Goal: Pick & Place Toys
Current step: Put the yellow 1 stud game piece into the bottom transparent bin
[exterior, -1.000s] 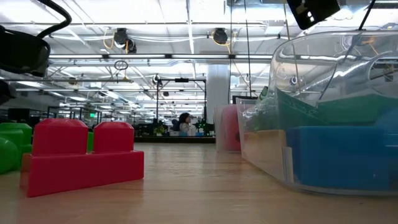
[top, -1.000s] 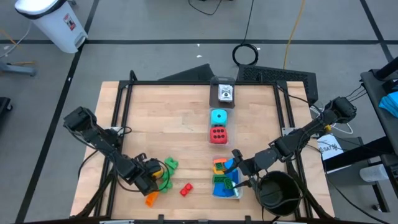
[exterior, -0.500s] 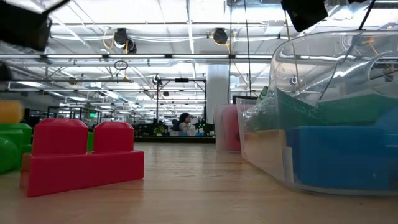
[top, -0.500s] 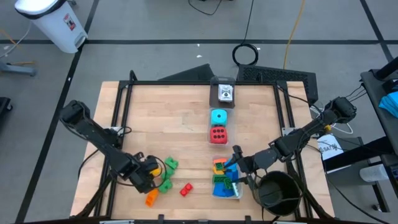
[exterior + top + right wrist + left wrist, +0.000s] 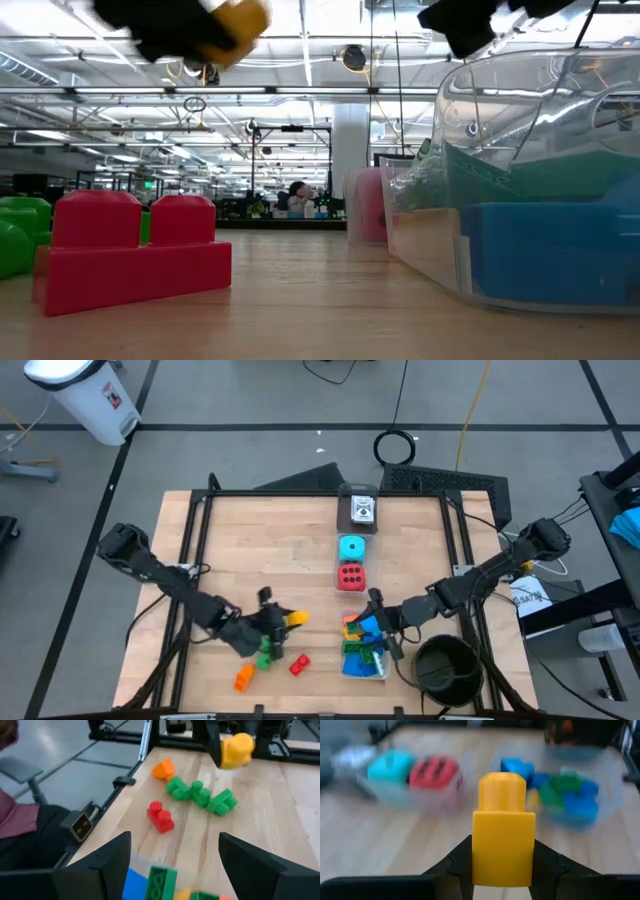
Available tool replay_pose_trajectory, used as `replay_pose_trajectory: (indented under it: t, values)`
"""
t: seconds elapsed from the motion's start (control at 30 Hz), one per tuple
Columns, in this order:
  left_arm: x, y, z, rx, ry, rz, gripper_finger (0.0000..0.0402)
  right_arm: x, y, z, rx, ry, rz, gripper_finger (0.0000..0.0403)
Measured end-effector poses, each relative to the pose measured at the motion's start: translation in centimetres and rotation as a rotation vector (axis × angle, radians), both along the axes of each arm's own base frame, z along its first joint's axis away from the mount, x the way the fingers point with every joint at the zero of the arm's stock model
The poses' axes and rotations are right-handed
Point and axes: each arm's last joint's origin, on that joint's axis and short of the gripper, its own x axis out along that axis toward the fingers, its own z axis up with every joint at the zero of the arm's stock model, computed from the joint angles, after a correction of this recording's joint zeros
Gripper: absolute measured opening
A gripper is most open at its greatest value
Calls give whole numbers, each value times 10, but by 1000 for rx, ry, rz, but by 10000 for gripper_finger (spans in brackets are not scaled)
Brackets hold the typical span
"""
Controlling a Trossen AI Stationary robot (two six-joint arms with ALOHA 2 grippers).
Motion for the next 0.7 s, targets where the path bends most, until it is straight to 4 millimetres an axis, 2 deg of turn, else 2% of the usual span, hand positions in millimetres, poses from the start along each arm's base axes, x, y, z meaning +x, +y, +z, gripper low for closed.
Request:
replay_pose_trajectory:
  t: [0.1, 0.33, 0.5, 0.7]
  values:
    - [21, 5, 2, 23, -84, -42, 130, 9, -4, -4, -7, -22, -19, 267]
    - [49, 19, -5, 13, -146, -133, 130, 41, -13, -17, -31, -180, -65, 267]
    - [55, 26, -9, 15, -126, -148, 130, 62, -23, -34, -25, -271, -115, 267]
    - [55, 26, -9, 15, -129, -167, 130, 75, -31, -45, 8, -355, -151, 267]
